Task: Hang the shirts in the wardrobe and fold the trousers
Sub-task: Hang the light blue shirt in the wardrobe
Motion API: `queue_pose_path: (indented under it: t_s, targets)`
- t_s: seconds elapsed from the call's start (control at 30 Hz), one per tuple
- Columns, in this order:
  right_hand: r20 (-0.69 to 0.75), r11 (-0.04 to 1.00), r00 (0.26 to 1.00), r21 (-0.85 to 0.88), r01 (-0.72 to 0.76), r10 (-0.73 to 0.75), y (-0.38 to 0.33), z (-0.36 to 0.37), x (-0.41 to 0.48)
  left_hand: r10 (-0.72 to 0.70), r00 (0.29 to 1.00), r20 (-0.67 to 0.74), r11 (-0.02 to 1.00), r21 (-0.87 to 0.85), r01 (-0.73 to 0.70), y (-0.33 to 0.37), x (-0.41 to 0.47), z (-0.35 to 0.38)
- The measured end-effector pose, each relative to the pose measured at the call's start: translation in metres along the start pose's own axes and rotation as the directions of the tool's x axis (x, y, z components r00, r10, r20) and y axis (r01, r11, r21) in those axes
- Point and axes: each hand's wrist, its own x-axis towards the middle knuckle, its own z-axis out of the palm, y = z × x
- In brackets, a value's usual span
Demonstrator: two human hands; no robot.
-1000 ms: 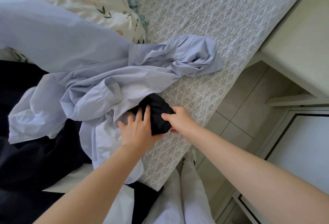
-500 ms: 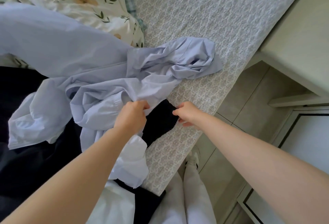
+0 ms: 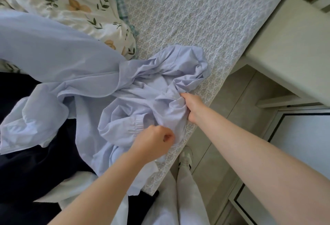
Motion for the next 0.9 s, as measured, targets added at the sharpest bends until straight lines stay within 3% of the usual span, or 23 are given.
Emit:
queue_pose_path:
  t_s: [0.1, 0.27, 0.4, 0.57, 0.7, 0.9]
  targets:
    - [-0.023, 0.996, 0.996, -0.005, 0.091, -0.091, -0.006, -0.012, -0.016, -0.132, 0.987, -0.091, 0.991, 0.001, 0.133, -0.015, 0.003, -0.009]
    - [-0.003, 0.960, 0.962, -0.068, 0.271, -0.271, -0.018, -0.031, -0.061, -0.211, 0.945, -0.252, 0.977, -0.074, 0.198, -0.007, 0.005, -0.039]
    - [0.057, 0.880, 0.892, -0.146, 0.452, -0.449, -0.034, -0.044, -0.108, -0.257, 0.897, -0.359, 0.966, -0.117, 0.230, 0.008, 0.008, -0.067]
    - [0.159, 0.800, 0.821, -0.188, 0.570, -0.548, -0.060, -0.071, -0.168, -0.228, 0.868, -0.441, 0.970, -0.175, 0.166, 0.028, 0.016, -0.102]
    - [0.177, 0.745, 0.778, -0.225, 0.628, -0.603, -0.076, -0.096, -0.215, -0.288, 0.867, -0.408, 0.939, -0.299, 0.171, 0.040, 0.021, -0.116]
    - [0.224, 0.728, 0.759, -0.215, 0.651, -0.612, -0.090, -0.131, -0.276, -0.302, 0.932, -0.201, 0.944, -0.199, 0.263, 0.056, 0.024, -0.110]
